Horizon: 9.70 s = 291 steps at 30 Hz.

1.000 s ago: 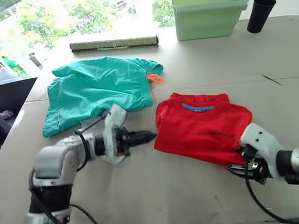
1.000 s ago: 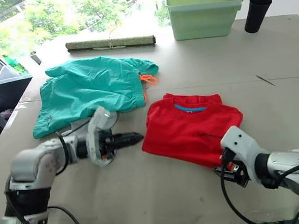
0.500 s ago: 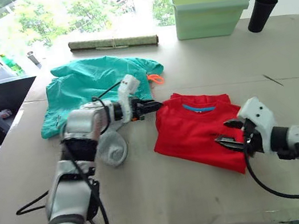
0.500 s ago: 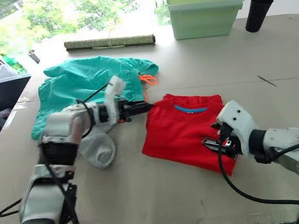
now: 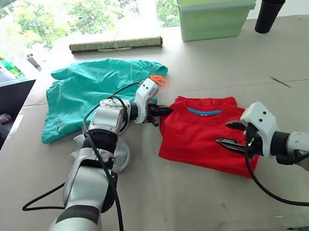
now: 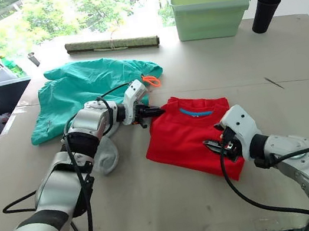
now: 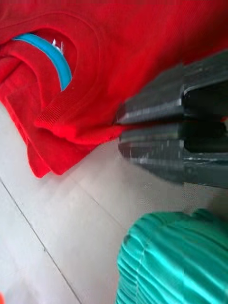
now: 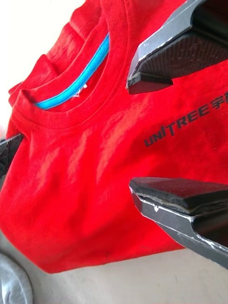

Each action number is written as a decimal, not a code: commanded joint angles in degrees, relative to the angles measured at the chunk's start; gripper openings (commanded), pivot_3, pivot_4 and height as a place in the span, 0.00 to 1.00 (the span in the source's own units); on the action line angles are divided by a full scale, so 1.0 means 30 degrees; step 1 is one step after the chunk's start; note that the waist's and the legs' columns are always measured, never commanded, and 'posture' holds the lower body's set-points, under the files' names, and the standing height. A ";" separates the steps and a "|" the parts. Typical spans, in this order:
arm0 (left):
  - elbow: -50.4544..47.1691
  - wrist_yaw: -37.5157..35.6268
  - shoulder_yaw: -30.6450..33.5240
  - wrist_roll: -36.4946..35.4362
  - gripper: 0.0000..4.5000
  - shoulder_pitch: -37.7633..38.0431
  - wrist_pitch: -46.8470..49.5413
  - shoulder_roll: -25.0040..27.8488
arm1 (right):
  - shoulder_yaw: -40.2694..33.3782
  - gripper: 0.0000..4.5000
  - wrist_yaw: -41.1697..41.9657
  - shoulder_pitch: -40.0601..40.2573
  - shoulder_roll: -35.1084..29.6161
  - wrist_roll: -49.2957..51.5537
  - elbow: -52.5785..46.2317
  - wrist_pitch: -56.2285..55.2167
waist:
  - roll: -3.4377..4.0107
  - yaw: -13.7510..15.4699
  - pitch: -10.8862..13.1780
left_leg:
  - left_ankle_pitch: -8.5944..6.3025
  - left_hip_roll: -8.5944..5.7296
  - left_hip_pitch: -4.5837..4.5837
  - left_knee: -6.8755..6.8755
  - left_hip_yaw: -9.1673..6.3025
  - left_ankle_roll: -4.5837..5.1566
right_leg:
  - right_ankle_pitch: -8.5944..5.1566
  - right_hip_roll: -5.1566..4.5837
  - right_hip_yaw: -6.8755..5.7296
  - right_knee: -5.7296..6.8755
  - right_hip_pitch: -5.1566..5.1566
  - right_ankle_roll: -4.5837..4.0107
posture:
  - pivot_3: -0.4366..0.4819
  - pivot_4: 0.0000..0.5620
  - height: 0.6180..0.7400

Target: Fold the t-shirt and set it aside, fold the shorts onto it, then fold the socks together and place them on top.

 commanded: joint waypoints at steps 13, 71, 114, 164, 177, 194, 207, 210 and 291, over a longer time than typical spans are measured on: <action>0.3127 0.1073 0.2404 0.0883 0.02 -0.2724 -0.5998 -0.2036 | 0.0388 0.66 -0.1801 0.0965 -0.0037 -0.1267 0.0166 -0.0700 | -0.0017 -0.0061 0.0003 | -0.0038 -0.0004 -0.0001 0.0022 0.0007 0.0064 | 0.0001 0.0002 0.0009 0.0007 0.0004 0.0002 | 0.48 0.27 1.00; -2.0268 0.2020 0.3993 -0.7990 0.65 1.2080 0.2820 0.1749 | 0.0457 0.01 0.0147 -0.6362 -0.0884 -0.2865 0.9101 0.0665 | 0.0129 -0.0422 -0.0162 | 0.0003 0.0036 0.0047 -0.0002 0.0064 -0.0018 | 0.0003 -0.0006 0.0063 0.0036 0.0003 -0.0009 | 0.48 0.27 1.00; 0.0606 0.4548 0.0375 0.0946 0.65 -0.0052 -0.3511 -0.0834 | 0.1556 0.01 0.1807 -0.9998 -0.0668 -0.5094 1.3251 -0.2601 | 0.0086 -0.0453 -0.0065 | 0.0014 0.0009 0.0029 -0.0026 0.0135 -0.0027 | 0.0008 0.0000 0.0079 0.0029 -0.0038 0.0009 | 0.48 0.27 1.00; -1.8734 1.1390 0.4895 -0.3463 0.61 1.6465 0.2460 -0.1644 | 0.2488 0.51 -0.6046 0.2650 0.6759 -0.8093 0.6818 -0.9126 | 0.0138 -0.0476 -0.0380 | -0.0004 0.0054 0.0126 -0.0068 0.0079 -0.0179 | 0.0007 -0.0026 0.0084 0.0058 0.0013 -0.0001 | 0.48 0.27 1.00; -2.3269 0.2773 0.7336 -1.1803 0.98 1.5963 0.5600 0.4483 | -0.4850 1.00 -0.7192 -0.2377 0.6960 -0.1211 0.0772 0.5230 | 0.0169 -0.0501 -0.0340 | 0.0024 0.0061 0.0054 -0.0146 0.0082 -0.0153 | -0.0038 -0.0012 0.0079 0.0028 -0.0094 -0.0096 | 0.48 0.27 1.00; -2.4870 0.1174 0.8401 -1.1556 1.00 1.9393 0.3193 0.6774 | 0.2083 0.50 -0.6822 -0.2390 0.5869 -0.3803 0.6561 0.4080 | 0.0121 -0.0725 -0.0370 | 0.0009 0.0046 0.0087 -0.0287 0.0112 -0.0220 | -0.0046 -0.0007 0.0102 -0.0074 -0.0107 -0.0097 | 0.48 0.27 1.00; -2.5723 0.1785 0.6014 -1.1755 1.00 1.8028 0.3072 0.5451 | -0.1906 0.02 0.0565 -0.0021 -0.9749 -0.5550 0.5109 0.0372 | 0.0252 0.0177 -0.0235 | -0.0001 -0.0084 -0.0007 -0.0292 0.0101 -0.0045 | -0.0040 -0.0132 0.0048 -0.0252 -0.0089 -0.0080 | 0.48 0.27 1.00; -2.5522 0.1812 0.5177 -1.1660 1.00 1.7035 0.3078 0.4989 | -0.2857 0.02 0.1900 0.1222 -1.2113 -0.6759 0.7928 -0.2248 | 0.0208 0.0060 -0.0209 | 0.0005 -0.0065 0.0000 -0.0288 0.0092 -0.0030 | -0.0040 -0.0100 0.0027 -0.0252 -0.0056 -0.0063 | 0.48 0.27 1.00; -0.0380 -0.5259 0.1177 0.0320 0.01 -0.0021 -1.4195 -0.2659 | 0.5102 1.00 0.1607 -0.7551 -0.2042 -0.7880 0.3019 -0.5235 | -0.0010 -0.0116 -0.0087 | 0.0027 0.0001 0.0017 -0.0011 0.0045 -0.0040 | 0.0020 0.0051 0.0024 -0.0017 0.0003 0.0027 | 0.48 0.27 1.00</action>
